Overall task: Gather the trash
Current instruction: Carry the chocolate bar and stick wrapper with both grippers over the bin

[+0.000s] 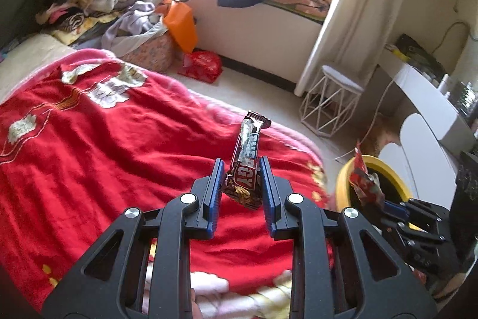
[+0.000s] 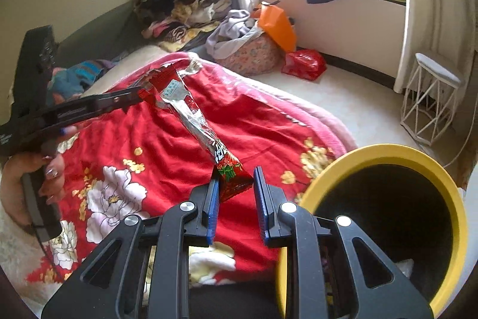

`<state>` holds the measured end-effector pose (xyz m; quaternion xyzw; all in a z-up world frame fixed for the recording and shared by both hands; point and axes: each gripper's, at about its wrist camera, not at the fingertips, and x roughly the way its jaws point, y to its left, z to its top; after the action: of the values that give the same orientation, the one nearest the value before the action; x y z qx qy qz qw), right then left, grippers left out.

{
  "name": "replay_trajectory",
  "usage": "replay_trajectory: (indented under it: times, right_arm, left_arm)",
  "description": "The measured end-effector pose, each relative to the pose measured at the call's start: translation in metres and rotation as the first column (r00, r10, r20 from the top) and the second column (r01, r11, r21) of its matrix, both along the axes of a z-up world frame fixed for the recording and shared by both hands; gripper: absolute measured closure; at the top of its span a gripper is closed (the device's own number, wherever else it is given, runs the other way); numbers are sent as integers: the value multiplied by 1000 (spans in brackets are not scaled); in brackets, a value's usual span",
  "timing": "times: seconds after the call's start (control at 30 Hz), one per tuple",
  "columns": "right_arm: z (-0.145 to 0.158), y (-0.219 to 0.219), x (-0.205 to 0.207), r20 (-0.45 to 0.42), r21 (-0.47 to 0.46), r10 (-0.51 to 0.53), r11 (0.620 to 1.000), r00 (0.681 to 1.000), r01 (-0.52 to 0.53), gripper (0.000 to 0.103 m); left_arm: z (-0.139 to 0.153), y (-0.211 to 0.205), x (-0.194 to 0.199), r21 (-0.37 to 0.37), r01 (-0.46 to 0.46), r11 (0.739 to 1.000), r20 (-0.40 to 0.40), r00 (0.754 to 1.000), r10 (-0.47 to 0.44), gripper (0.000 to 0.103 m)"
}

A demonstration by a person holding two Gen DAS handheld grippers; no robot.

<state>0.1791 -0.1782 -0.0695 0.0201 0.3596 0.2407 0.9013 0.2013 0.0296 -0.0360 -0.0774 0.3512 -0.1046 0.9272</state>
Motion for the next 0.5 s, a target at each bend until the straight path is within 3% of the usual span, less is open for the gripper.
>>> replay_trajectory:
  times: [0.5]
  right_arm:
    - [6, -59, -14, 6, 28, -133, 991, 991, 133, 82]
  left_arm:
    - [17, -52, -24, -7, 105, 994, 53, 993, -105, 85]
